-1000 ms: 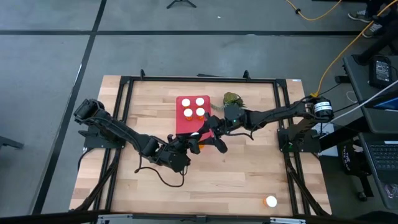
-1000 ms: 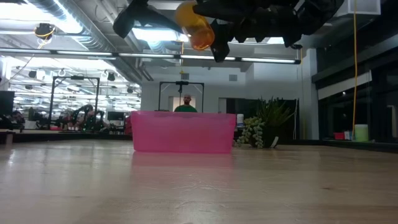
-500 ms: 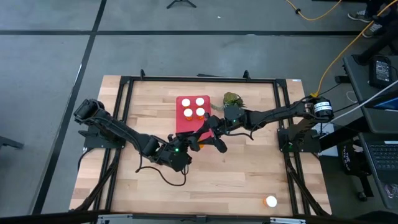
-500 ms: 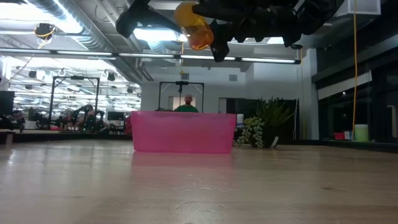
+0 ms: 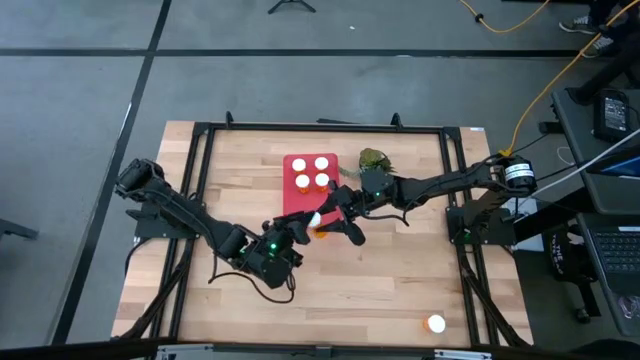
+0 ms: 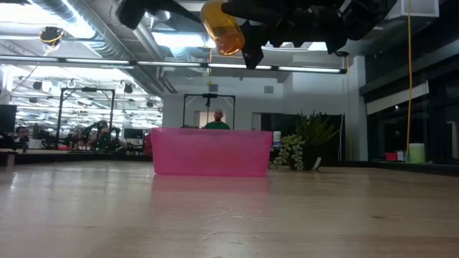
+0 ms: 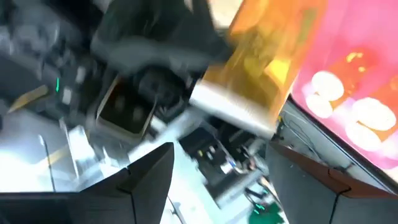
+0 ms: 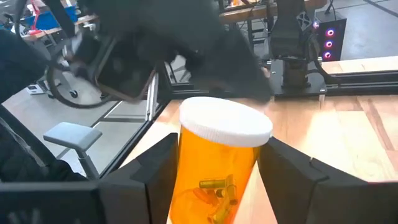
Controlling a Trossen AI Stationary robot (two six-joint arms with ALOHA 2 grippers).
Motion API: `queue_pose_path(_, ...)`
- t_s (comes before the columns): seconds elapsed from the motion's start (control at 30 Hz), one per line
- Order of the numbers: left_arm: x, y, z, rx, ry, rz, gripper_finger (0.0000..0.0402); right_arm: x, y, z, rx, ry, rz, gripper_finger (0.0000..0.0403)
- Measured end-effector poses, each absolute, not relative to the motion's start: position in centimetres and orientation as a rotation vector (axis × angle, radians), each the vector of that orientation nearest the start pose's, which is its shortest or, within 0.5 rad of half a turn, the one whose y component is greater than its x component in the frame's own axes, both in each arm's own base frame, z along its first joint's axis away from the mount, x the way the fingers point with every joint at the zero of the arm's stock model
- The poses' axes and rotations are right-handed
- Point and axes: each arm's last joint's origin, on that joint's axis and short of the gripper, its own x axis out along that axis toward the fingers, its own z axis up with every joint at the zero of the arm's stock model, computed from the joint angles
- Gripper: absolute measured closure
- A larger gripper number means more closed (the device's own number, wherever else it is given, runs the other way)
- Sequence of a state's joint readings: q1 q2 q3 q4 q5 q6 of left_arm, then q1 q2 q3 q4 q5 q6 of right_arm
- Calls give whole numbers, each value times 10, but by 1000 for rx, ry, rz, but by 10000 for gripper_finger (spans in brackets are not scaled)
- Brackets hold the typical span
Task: Pick and place pill bottles into a basket
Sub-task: Put the orange pill bottle into the red bin
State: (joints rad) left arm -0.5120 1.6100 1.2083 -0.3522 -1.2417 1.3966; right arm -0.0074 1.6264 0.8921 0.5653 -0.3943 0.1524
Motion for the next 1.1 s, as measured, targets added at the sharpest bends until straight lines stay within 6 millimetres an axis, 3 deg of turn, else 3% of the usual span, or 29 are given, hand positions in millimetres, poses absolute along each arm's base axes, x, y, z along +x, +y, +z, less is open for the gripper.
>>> queue_pose_path(0.17, 290, -141, 291, 1675, 875, 405, 151, 350, 9, 231, 166, 193, 374, 199)
queue_pose_path(0.33, 260, -132, 314, 1373, 757, 475, 151, 350, 8, 231, 112, 182, 373, 199)
queue_pose_path(0.6, 225, -101, 340, 710, 644, 316, 151, 350, 4, 233, 42, 162, 314, 199)
queue_pose_path(0.73, 220, -87, 332, 582, 671, 281, 151, 350, 1, 233, 22, 156, 303, 199)
queue_pose_path(0.93, 211, -72, 301, 534, 743, 325, 152, 350, 1, 234, -10, 145, 304, 199)
queue_pose_path(1.1, 194, -63, 284, 437, 697, 360, 174, 350, -5, 234, -34, 142, 272, 199)
